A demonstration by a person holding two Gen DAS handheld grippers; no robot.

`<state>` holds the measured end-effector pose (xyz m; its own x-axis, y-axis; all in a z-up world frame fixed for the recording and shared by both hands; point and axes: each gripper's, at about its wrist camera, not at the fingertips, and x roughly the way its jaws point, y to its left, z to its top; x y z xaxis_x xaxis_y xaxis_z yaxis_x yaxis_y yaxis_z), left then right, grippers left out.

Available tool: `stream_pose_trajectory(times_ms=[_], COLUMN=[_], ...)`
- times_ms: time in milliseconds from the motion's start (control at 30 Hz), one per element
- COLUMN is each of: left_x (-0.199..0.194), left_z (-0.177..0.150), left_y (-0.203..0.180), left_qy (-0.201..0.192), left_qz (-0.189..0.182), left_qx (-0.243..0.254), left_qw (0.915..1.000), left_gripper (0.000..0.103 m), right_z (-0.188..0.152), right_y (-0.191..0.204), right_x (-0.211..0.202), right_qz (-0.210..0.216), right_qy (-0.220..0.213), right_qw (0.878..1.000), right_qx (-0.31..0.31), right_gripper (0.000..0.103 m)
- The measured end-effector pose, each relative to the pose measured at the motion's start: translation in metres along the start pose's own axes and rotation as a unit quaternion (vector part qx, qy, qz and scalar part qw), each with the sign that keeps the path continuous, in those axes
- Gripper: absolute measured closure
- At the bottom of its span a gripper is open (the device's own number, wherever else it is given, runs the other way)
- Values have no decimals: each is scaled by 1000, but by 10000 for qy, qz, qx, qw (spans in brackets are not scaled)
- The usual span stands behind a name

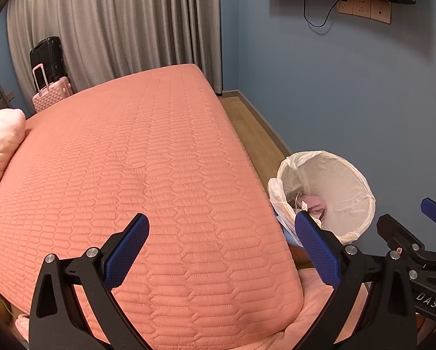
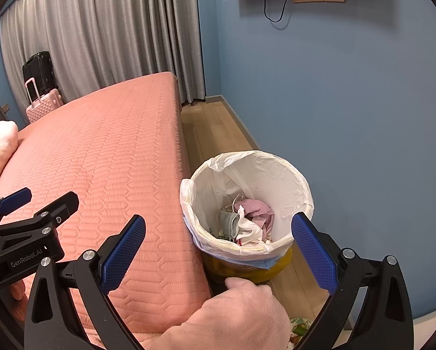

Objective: Collect trash

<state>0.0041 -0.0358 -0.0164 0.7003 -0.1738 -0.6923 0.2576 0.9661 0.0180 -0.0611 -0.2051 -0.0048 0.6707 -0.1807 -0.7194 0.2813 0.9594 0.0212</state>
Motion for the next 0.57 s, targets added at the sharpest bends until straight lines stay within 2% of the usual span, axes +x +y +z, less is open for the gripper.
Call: stream_pose_trajectory(times_ms=[567], left_x=[6], left_z=[0], left_y=[0], left_qy=[90], left_qz=[-158], left_qx=[2], left_qw=[9998], left_gripper=[7], right_z=[4], right_y=[-1], right_x=[0], right_qz=[-14], right_qy=[7], right_qw=[10000], right_qx=[23], right_gripper=[6])
